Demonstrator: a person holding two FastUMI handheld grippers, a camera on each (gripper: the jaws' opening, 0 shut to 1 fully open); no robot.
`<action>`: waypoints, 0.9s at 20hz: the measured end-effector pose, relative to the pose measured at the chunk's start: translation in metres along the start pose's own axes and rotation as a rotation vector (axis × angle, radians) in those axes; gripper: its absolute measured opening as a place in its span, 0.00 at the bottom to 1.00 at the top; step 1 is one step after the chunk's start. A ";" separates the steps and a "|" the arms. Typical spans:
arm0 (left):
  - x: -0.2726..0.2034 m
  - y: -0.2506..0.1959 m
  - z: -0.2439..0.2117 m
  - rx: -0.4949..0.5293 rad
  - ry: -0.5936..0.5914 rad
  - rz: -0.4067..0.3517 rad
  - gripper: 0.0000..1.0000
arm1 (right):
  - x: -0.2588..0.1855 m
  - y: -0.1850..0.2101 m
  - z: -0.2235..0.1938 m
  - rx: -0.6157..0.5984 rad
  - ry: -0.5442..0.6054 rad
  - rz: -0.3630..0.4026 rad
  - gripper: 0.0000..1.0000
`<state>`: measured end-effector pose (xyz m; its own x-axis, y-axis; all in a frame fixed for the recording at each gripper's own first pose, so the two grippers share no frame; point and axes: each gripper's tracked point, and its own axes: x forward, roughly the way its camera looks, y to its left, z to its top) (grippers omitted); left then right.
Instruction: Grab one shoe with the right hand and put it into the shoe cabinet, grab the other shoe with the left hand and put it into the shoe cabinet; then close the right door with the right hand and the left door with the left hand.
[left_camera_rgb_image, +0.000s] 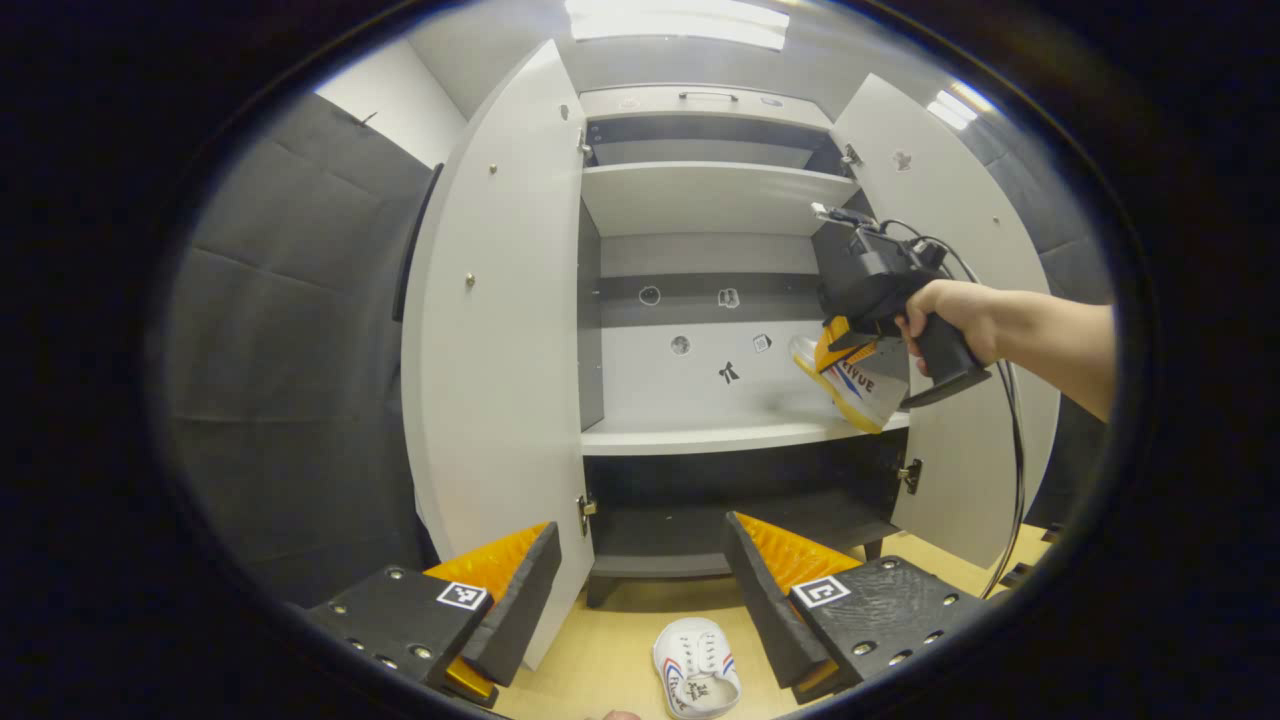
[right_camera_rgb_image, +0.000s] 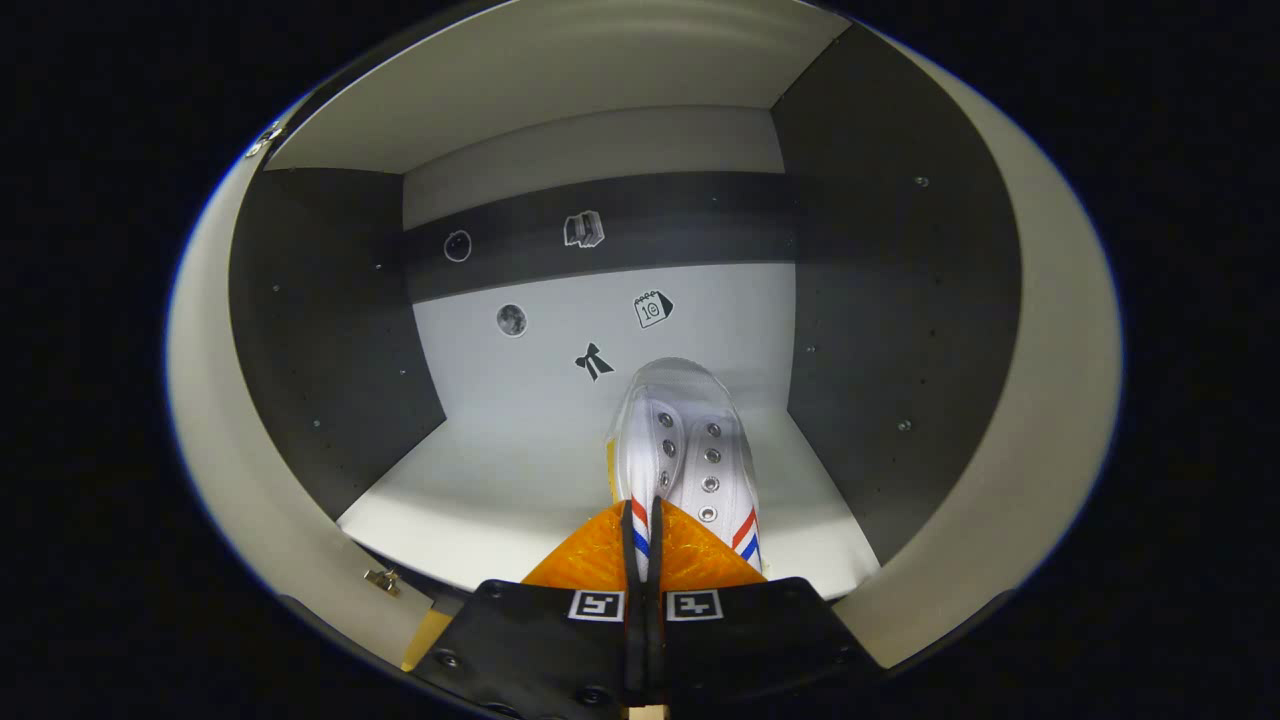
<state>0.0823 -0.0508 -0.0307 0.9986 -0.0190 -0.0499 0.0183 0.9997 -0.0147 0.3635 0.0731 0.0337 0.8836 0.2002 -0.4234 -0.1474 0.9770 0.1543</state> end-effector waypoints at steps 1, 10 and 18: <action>0.001 0.000 0.000 0.003 0.003 0.005 0.94 | 0.009 -0.001 0.000 0.009 0.009 -0.003 0.01; 0.001 0.002 -0.007 -0.008 0.046 0.023 0.94 | 0.055 0.001 -0.023 0.009 0.106 -0.009 0.06; 0.005 0.011 -0.025 -0.056 0.108 0.018 0.94 | -0.003 0.018 0.011 -0.048 -0.116 0.031 0.96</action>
<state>0.0859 -0.0399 -0.0557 0.9875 -0.0052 -0.1578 -0.0056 0.9977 -0.0682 0.3630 0.0889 0.0478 0.9233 0.2231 -0.3127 -0.1940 0.9734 0.1217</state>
